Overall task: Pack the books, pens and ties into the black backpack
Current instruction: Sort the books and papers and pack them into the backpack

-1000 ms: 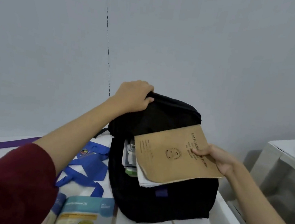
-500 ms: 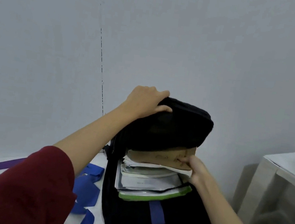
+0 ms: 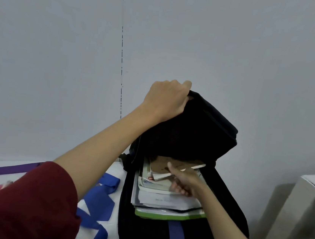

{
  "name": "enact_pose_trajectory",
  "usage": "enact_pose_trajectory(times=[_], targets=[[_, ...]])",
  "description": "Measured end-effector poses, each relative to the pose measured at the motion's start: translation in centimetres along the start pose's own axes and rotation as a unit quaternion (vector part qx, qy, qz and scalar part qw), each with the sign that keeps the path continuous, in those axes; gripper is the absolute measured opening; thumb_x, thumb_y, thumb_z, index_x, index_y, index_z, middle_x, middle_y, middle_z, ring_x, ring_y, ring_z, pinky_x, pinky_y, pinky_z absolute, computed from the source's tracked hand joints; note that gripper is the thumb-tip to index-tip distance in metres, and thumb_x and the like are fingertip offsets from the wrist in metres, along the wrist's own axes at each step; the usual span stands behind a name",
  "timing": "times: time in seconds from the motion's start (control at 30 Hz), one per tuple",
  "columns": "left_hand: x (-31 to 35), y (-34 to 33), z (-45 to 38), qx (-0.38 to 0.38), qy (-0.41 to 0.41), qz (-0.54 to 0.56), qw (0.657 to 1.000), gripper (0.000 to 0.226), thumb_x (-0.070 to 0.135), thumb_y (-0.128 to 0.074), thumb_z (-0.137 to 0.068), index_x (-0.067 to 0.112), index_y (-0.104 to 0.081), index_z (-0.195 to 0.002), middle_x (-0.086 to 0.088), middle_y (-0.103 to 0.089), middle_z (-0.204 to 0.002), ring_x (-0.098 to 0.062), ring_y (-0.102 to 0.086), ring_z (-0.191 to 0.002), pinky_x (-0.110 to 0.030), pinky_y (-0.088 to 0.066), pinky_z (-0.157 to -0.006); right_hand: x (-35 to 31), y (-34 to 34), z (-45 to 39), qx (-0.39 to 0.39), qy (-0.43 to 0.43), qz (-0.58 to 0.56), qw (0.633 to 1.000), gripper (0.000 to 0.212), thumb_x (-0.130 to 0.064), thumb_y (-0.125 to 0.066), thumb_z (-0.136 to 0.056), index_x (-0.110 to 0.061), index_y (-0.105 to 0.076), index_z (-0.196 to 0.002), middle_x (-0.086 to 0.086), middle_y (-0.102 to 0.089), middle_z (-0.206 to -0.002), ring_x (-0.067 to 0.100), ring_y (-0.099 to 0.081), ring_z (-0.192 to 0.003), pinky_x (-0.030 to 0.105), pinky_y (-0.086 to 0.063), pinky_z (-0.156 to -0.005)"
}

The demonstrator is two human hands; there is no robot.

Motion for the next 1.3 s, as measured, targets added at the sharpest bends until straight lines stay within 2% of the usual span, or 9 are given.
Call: enact_pose_trajectory(times=[0.07, 0.13, 0.23, 0.33, 0.5, 0.67, 0.83, 1.0, 1.3], targets=[[-0.4, -0.3, 0.0, -0.003, 0.006, 0.006, 1.0, 0.018, 0.027, -0.037, -0.098, 0.012, -0.037, -0.089, -0.003, -0.041, -0.069, -0.026, -0.042, -0.066, -0.03, -0.02, -0.049, -0.1, 0.9, 0.7, -0.017, 0.032, 0.093, 0.995, 0.042, -0.054, -0.066, -0.08, -0.014, -0.061, -0.068, -0.002, -0.056, -0.044, 0.007, -0.043, -0.036, 0.017, -0.029, -0.037], [-0.5, -0.6, -0.1, -0.003, 0.011, 0.009, 1.0, 0.018, 0.028, -0.037, -0.098, 0.011, -0.039, -0.091, -0.003, -0.041, -0.07, -0.027, -0.042, -0.067, -0.03, -0.021, -0.05, -1.3, 2.7, 0.7, 0.078, 0.128, 0.189, 0.97, 0.033, -0.044, -0.075, -0.076, -0.016, -0.062, -0.064, -0.008, -0.058, -0.051, 0.007, -0.051, -0.048, 0.019, -0.038, -0.048], [-0.2, -0.7, -0.3, -0.003, 0.007, 0.008, 1.0, 0.017, 0.026, -0.037, -0.097, 0.012, -0.035, -0.088, 0.001, -0.03, -0.061, -0.026, -0.042, -0.065, -0.029, -0.015, -0.046, -3.1, 2.3, 1.1, 0.184, 0.25, 0.419, 0.853, 0.04, -0.049, -0.066, -0.081, -0.027, -0.066, -0.114, -0.008, -0.06, -0.116, 0.015, -0.05, -0.111, 0.028, -0.039, -0.09], [0.3, -0.6, -0.8, -0.011, 0.0, -0.001, 1.0, 0.017, 0.024, -0.036, -0.097, 0.011, -0.033, -0.087, 0.002, -0.028, -0.059, -0.025, -0.039, -0.059, -0.029, -0.014, -0.045, -1.8, 0.7, -0.8, 0.116, 0.233, 0.464, 0.847, 0.046, -0.05, -0.047, -0.093, -0.035, -0.047, -0.137, -0.011, -0.037, -0.149, 0.02, -0.023, -0.141, 0.042, -0.016, -0.114], [0.5, -0.5, -1.0, -0.022, 0.0, -0.037, 0.999, 0.018, 0.024, -0.033, -0.099, 0.011, -0.032, -0.087, 0.002, -0.028, -0.058, -0.016, -0.022, -0.046, -0.029, -0.012, -0.045, -2.4, -0.8, -3.2, 0.126, 0.21, 0.466, 0.85, 0.041, -0.044, -0.036, -0.1, -0.033, -0.046, -0.138, -0.006, -0.044, -0.146, 0.023, -0.03, -0.138, 0.044, -0.014, -0.114], [-0.3, -0.2, -1.2, -0.02, -0.003, -0.04, 0.999, 0.02, 0.026, -0.033, -0.1, 0.01, -0.032, -0.087, 0.002, -0.028, -0.057, -0.017, -0.021, -0.046, -0.028, -0.011, -0.046, -3.1, -0.4, -4.4, 0.114, 0.215, 0.437, 0.866, 0.041, -0.045, -0.042, -0.097, -0.028, -0.053, -0.134, 0.0, -0.056, -0.135, 0.022, -0.046, -0.126, 0.035, -0.032, -0.103], [-0.6, -0.3, -1.1, -0.023, 0.0, -0.04, 0.999, 0.021, 0.029, -0.032, -0.1, 0.012, -0.032, -0.088, 0.002, -0.028, -0.058, -0.024, -0.03, -0.051, -0.029, -0.013, -0.046, -2.4, 1.2, -4.2, 0.135, 0.215, 0.45, 0.856, 0.044, -0.047, -0.05, -0.092, -0.035, -0.05, -0.135, -0.011, -0.043, -0.146, 0.018, -0.032, -0.137, 0.046, -0.01, -0.115], [0.0, -0.5, -1.1, -0.021, -0.005, -0.035, 0.999, 0.021, 0.03, -0.031, -0.1, 0.013, -0.032, -0.089, 0.003, -0.028, -0.059, -0.027, -0.039, -0.061, -0.029, -0.013, -0.045, -2.0, 2.0, -4.2, 0.13, 0.219, 0.354, 0.9, 0.042, -0.036, -0.06, -0.09, -0.019, -0.059, -0.129, 0.002, -0.051, -0.14, 0.022, -0.047, -0.128, 0.03, -0.038, -0.105], [-0.1, -0.7, -0.9, -0.015, -0.008, -0.023, 1.0, 0.016, 0.024, -0.036, -0.098, 0.012, -0.033, -0.088, 0.002, -0.028, -0.058, -0.028, -0.039, -0.061, -0.029, -0.013, -0.046, -0.9, 3.2, -3.5, 0.204, 0.167, 0.256, 0.93, 0.077, -0.033, -0.077, -0.077, -0.012, -0.037, -0.14, 0.012, -0.052, -0.129, 0.031, -0.042, -0.126, 0.039, -0.042, -0.102]])
Point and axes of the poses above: each hand's wrist, its own z-axis away from the middle knuckle, its own y-axis out of the back of the hand, x = y × z, the point moved 8 cm from there along -z, towards the middle knuckle
